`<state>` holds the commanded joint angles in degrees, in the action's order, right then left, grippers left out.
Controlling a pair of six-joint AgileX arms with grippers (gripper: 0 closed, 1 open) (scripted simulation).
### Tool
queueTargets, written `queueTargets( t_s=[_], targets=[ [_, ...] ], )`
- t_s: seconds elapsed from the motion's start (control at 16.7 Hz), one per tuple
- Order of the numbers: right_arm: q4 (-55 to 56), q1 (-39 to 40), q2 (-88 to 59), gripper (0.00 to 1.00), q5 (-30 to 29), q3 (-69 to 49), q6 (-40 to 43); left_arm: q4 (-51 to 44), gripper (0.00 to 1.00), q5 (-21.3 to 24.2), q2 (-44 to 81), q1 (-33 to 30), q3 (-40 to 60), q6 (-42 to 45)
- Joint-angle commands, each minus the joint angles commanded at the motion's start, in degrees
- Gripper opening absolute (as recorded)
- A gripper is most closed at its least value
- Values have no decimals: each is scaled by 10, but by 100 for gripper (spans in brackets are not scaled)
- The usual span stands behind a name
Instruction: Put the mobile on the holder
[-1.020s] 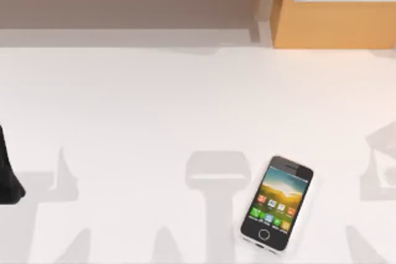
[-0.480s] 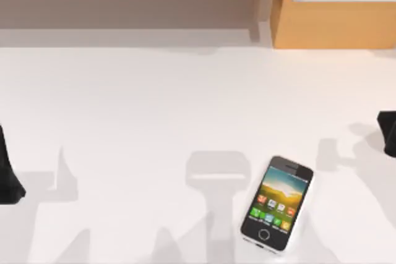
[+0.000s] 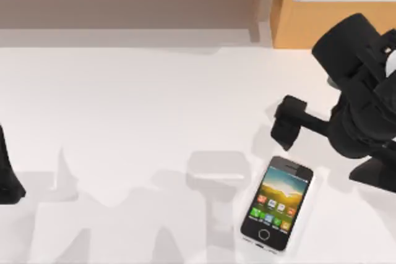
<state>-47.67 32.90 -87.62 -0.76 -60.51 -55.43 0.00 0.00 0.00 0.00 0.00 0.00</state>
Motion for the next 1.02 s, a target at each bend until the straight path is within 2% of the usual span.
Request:
queueTargets(
  t_s=[0.36,0.78,1.02],
  targets=[
    [-85,63,-171,100,0,-121,-106,0,100,0,0,0,0,0],
    [-87,64,-180,100,0,-126,-111,0,100,0,0,0,0,0],
    [-23,65,-211,100,0,-93,-111,0,100,0,0,0,0,0]
  ],
)
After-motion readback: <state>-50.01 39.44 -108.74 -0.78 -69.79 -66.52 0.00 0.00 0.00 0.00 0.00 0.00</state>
